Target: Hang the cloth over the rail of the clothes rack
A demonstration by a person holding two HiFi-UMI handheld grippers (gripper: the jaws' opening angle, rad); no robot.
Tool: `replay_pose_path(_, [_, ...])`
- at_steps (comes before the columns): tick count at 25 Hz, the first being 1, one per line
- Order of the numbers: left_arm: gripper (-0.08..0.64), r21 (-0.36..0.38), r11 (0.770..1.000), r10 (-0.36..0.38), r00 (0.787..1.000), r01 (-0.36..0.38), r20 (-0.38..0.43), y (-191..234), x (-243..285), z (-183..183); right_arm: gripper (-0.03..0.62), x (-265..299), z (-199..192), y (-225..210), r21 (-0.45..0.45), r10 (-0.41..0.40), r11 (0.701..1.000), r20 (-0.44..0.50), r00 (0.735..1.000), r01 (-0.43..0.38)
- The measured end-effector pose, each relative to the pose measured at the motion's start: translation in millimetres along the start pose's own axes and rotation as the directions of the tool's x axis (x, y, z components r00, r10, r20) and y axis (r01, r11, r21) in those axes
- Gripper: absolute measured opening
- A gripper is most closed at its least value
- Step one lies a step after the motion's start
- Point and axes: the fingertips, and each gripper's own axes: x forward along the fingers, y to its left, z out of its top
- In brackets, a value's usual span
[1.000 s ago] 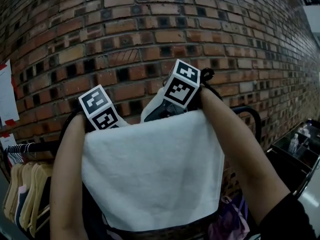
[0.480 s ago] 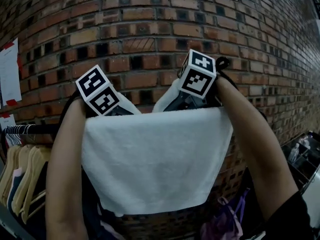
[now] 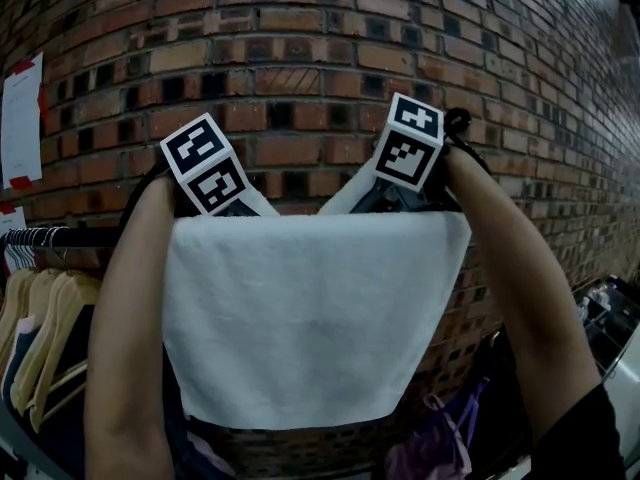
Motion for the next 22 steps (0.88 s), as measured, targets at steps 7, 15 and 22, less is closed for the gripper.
replay_pose_path(7, [0.319, 0.009, 1.0, -0.016, 0.983, 0.015, 0.181, -2.9, -17.6, 28.1, 0.173, -3.9, 6.3, 3.8, -0.034, -0.009, 0.999, 0.002, 1.0, 0.009])
replay_pose_path(15, [0.345, 0.091, 0.996, -0.012, 0.996, 0.005, 0.083, -2.4, -16.3, 13.0, 0.173, -3.0, 8.6, -6.3, -0.202, -0.182, 0.966, -0.075, 0.98, 0.164])
replay_pose_path(22, [0.388, 0.019, 0.997, -0.078, 0.995, 0.08, -0.065, -2.1, -22.9, -27.2, 0.172, 9.7, 23.0, -2.9, -0.315, -0.204, 0.928, 0.012, 0.979, 0.198])
